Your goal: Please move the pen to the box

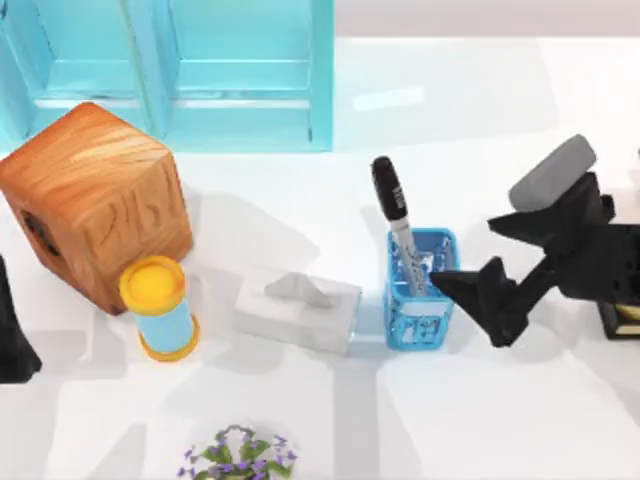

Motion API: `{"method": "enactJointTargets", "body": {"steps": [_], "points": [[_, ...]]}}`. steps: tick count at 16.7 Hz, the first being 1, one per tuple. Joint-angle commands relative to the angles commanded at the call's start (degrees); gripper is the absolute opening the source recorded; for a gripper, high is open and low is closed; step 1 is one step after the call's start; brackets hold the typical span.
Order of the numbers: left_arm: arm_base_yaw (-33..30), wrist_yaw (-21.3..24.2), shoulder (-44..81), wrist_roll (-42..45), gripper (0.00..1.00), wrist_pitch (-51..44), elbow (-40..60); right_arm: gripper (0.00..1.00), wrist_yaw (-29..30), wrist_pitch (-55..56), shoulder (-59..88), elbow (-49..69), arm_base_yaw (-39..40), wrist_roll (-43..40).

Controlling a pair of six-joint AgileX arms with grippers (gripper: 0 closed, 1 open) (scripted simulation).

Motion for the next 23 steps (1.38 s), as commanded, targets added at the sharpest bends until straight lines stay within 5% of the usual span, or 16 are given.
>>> {"method": "enactJointTargets", "body": {"steps": [9,15,23], "points": [[0.0,0.0,0.0,0.0,1.00,0.0,0.0,1.00,6.2,15.3,22.4,8.7,7.2,5.0],[0.0,0.0,0.0,0.0,1.00,0.0,0.0,1.00,6.8,16.8,24.2,9.5,8.0,5.5],[0.0,0.0,0.0,0.0,1.00,0.0,0.0,0.40,6.8,16.8,24.2,9.5,8.0,5.5]]}}
